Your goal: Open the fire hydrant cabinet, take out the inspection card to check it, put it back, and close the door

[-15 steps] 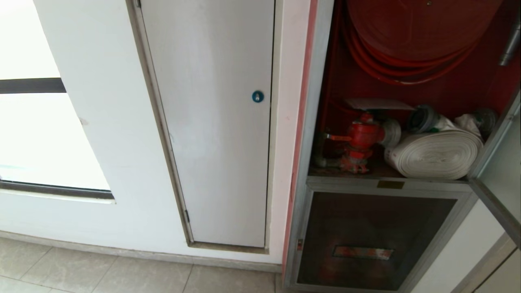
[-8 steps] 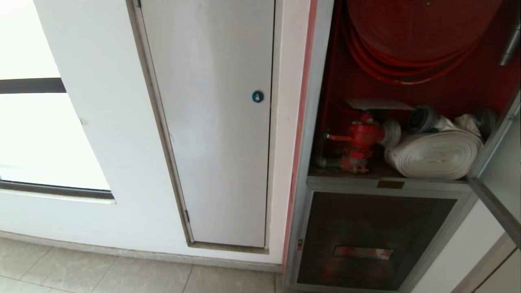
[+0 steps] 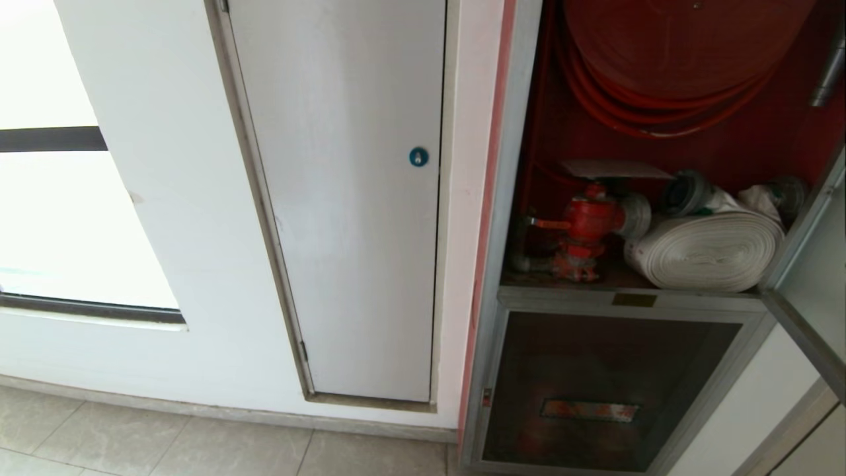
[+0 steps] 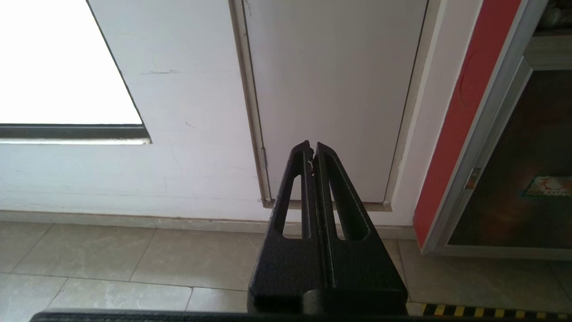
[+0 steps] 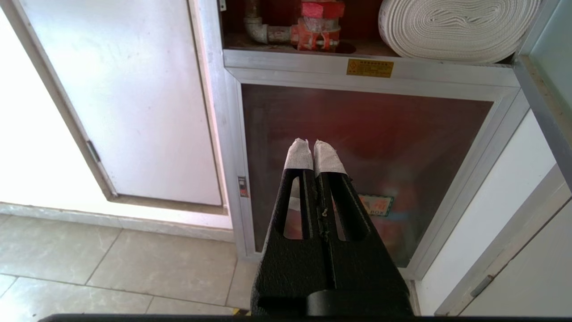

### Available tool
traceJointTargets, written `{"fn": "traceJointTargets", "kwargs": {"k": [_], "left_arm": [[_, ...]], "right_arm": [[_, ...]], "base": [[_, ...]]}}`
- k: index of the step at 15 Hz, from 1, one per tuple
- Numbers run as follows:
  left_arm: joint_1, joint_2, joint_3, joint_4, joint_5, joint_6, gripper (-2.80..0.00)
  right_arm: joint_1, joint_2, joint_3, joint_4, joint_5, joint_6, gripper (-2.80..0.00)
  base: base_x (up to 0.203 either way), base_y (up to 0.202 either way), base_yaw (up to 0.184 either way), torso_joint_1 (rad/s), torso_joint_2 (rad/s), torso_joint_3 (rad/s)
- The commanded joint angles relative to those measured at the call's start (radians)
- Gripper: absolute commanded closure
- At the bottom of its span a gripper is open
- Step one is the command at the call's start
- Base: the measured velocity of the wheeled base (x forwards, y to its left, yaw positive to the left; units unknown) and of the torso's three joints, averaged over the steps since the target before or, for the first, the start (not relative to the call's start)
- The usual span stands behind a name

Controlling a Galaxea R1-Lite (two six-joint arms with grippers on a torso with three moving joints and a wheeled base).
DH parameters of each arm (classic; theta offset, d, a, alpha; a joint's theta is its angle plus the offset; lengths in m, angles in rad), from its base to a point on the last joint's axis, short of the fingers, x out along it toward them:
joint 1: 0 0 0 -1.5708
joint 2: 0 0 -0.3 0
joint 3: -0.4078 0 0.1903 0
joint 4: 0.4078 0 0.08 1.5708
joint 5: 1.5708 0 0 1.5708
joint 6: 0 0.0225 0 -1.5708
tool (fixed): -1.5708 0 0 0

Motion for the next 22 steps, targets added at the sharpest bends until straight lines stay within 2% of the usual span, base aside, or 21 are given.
{"fn": "traceJointTargets", "kwargs": {"k": [1, 22], "left_arm": [[-0.001, -0.001, 0.006, 0.000, 0.000, 0.000, 0.00], [-0.001, -0.001, 0.006, 0.000, 0.000, 0.000, 0.00]], "right_arm": [[0.000, -0.002, 0.000, 0.000, 0.000, 0.000, 0.00], [0.002, -0.003, 0.000, -0.001, 0.000, -0.001, 0.00]], "base": [[0.000, 0.000, 0.000, 0.000, 0.00, 0.000], [0.000, 0.000, 0.000, 0.000, 0.00, 0.000]]}}
